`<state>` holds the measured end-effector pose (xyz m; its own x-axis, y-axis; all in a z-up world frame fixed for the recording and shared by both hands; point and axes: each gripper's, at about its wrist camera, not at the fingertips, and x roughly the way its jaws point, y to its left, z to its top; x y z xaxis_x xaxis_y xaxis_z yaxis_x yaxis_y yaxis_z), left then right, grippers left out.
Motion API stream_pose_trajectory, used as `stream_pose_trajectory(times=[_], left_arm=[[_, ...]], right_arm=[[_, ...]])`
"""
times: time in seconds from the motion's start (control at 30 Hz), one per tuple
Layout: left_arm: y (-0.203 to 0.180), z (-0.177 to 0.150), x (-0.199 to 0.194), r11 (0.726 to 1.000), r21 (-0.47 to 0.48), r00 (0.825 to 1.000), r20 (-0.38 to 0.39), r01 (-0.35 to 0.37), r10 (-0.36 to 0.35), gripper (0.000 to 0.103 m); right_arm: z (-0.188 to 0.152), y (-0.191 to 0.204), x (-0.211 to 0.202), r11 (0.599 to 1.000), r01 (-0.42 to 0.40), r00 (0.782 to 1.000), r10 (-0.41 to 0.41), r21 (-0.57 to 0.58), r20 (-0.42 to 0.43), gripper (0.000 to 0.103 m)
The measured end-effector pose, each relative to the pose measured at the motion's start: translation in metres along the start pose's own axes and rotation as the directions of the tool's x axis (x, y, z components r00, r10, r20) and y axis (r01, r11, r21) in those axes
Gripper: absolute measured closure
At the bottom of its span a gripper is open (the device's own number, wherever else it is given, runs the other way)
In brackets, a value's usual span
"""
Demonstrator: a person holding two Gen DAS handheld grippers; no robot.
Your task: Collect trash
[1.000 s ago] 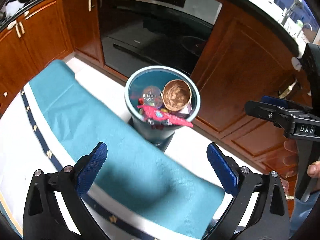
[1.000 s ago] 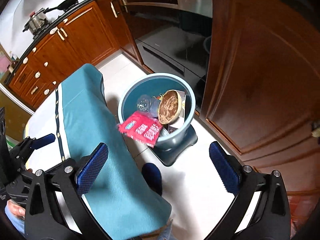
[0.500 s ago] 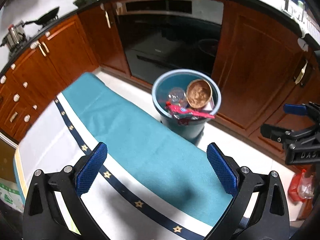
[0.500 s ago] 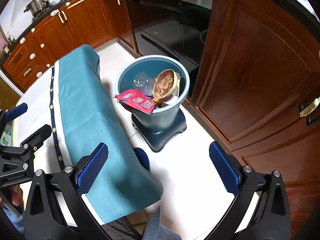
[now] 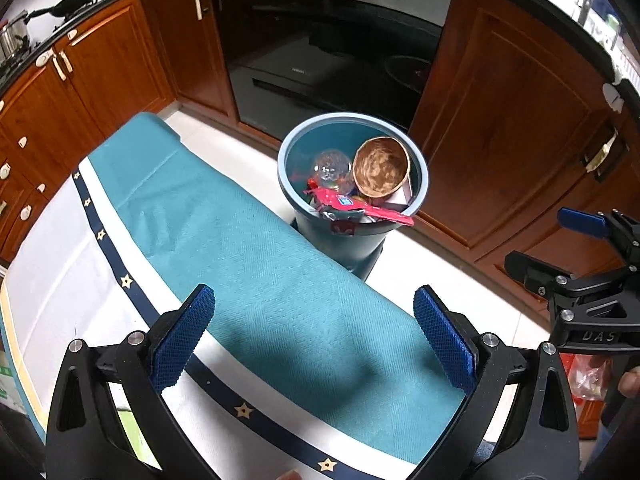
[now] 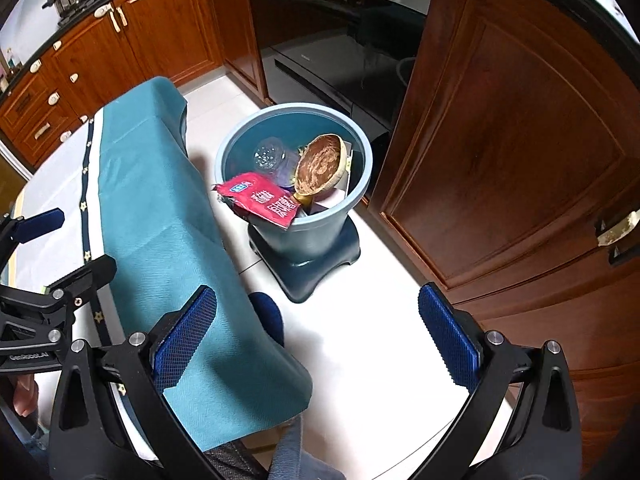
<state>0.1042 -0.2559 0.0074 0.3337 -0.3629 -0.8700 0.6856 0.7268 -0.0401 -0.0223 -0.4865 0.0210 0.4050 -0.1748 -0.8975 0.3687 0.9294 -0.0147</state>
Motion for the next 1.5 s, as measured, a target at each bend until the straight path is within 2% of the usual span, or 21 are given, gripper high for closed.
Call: stream_pose_trajectory(times=[0.37,1.5], left_arm=[[0.003,0.012,0.012,0.999,0.009,0.999,-0.018,-0.031,0.031,0.004],[0.004,0.01,0.017,0.998,0.019,0.998,-0.024,-0.055,0.055,0.004]], right_arm=[[0.01,-0.001,0.012,1.0,0.006,1.0,-0.006,-0.007,-0.017,0.006],[0.012,0.004,0.024,1.0,0.005,0.999,-0.006,-0.024,-0.041,0.006]])
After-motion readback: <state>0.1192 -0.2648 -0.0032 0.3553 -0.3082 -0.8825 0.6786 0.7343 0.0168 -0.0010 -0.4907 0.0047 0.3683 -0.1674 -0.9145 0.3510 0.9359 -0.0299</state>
